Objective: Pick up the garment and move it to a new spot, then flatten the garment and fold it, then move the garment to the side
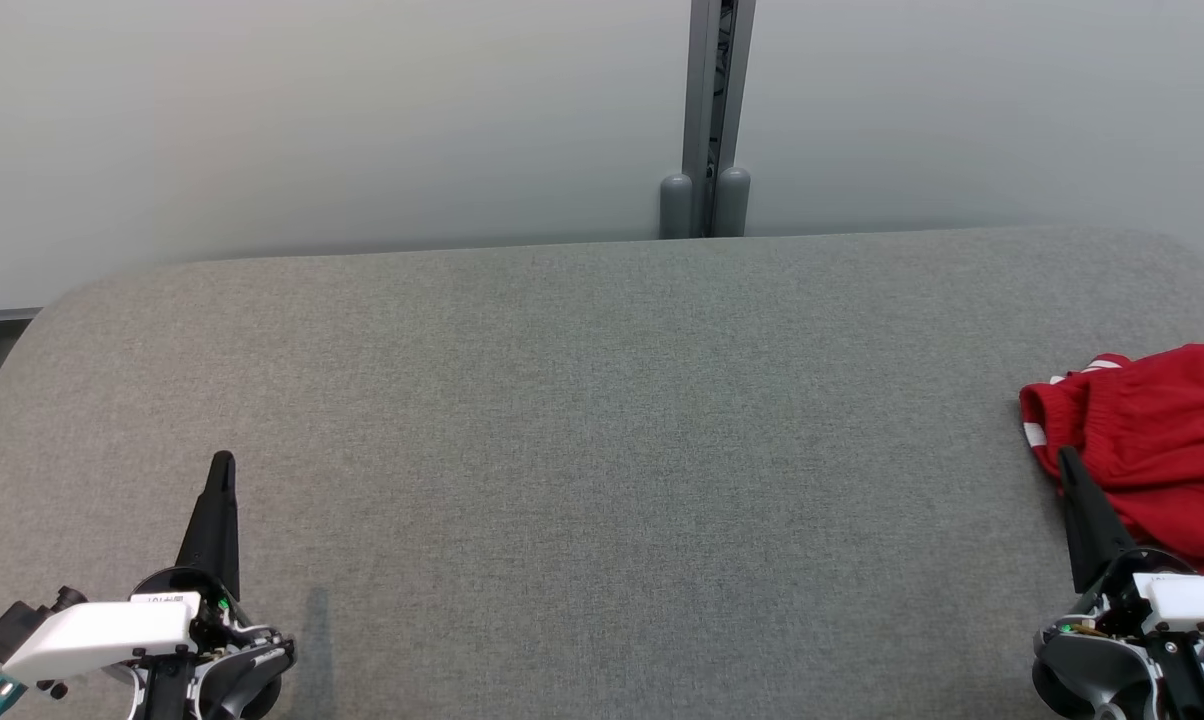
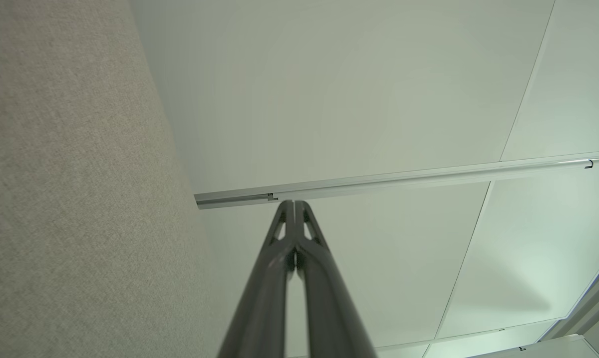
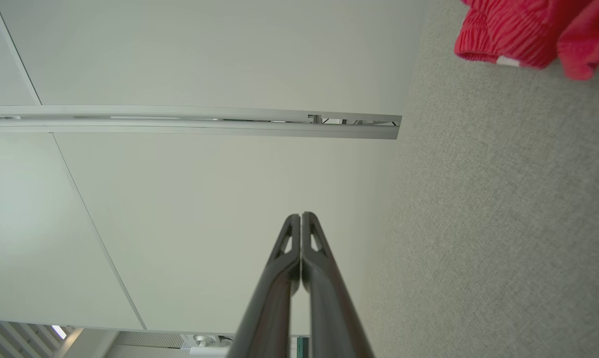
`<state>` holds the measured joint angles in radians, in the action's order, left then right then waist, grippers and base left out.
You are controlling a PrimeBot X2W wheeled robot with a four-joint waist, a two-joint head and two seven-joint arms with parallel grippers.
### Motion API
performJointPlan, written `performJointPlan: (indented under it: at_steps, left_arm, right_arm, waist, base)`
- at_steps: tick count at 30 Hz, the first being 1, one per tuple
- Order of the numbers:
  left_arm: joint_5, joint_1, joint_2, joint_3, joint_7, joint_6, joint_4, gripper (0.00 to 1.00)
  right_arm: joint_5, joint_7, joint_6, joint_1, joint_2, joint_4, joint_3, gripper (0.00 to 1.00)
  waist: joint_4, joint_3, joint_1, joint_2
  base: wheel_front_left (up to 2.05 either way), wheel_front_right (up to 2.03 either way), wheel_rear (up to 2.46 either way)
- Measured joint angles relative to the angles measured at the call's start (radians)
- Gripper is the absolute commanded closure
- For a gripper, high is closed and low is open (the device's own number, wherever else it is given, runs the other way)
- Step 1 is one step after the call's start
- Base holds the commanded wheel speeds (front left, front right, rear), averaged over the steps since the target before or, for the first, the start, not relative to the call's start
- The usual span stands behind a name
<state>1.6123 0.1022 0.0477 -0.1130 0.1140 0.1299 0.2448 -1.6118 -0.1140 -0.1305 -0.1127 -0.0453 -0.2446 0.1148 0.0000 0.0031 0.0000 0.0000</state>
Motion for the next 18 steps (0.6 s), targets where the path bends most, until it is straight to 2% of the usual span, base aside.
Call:
performJointPlan:
  at_steps: [18]
  left_arm:
    - [0.000,0.000,0.000,0.000,0.000,0.000,0.000,1.00]
  right_arm:
    - [0.000,0.000,0.000,0.000,0.000,0.000,0.000,1.00]
  waist:
    - [0.000,0.000,0.0000,0.0000]
  base:
    - [0.00,0.00,0.00]
